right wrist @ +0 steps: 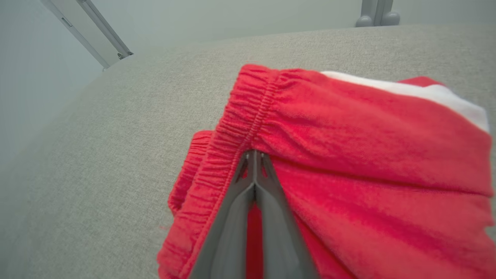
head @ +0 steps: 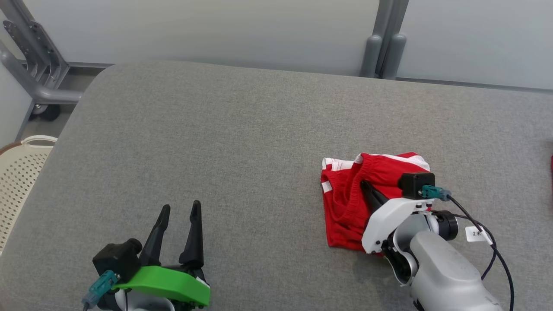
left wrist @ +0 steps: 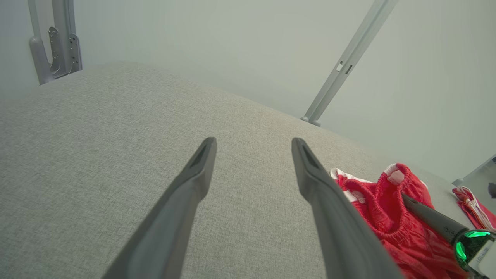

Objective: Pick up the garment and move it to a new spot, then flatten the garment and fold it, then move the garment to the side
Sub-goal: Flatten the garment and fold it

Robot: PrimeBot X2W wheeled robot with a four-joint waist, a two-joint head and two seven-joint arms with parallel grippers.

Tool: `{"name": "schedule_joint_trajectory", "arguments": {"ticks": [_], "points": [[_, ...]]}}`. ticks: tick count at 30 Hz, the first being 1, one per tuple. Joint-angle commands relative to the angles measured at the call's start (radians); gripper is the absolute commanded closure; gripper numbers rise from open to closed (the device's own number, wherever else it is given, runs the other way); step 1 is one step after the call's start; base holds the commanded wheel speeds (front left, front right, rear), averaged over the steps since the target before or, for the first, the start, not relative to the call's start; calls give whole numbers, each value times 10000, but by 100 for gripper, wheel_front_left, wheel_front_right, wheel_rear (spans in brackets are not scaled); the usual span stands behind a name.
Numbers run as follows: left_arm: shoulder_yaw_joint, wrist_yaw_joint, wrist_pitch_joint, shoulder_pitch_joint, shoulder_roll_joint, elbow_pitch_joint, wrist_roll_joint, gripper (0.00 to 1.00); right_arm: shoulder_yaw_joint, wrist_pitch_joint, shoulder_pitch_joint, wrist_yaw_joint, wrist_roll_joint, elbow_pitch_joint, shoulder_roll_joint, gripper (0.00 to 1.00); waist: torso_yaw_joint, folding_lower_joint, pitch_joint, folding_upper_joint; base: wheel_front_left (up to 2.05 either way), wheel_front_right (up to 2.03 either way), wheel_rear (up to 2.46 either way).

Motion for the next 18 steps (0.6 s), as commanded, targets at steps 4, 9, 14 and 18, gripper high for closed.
{"name": "schedule_joint_trajectory", "arguments": {"ticks": [4, 9, 14, 18], "points": [[-5, -2, -61, -196, -17, 55, -13, 0, 471, 88, -415, 0, 239, 408, -35, 100, 19, 0, 47, 39, 0, 0, 0], [-71, -77, -64, -244, -50, 113, -21, 0, 1120, 252, -717, 0, 550, 1024, -30, 100, 84, 0, 40, 39, 0, 0, 0], [-93, -79, -42, -258, -12, 181, -58, 0, 1970, 356, -728, 0, 937, 1203, -30, 100, 131, 0, -2, 39, 0, 0, 0], [-86, -50, -34, -197, 28, 202, -100, 0, 2535, 311, -617, 0, 1192, 1256, -32, 100, 99, 0, -50, 39, 0, 0, 0]]}}
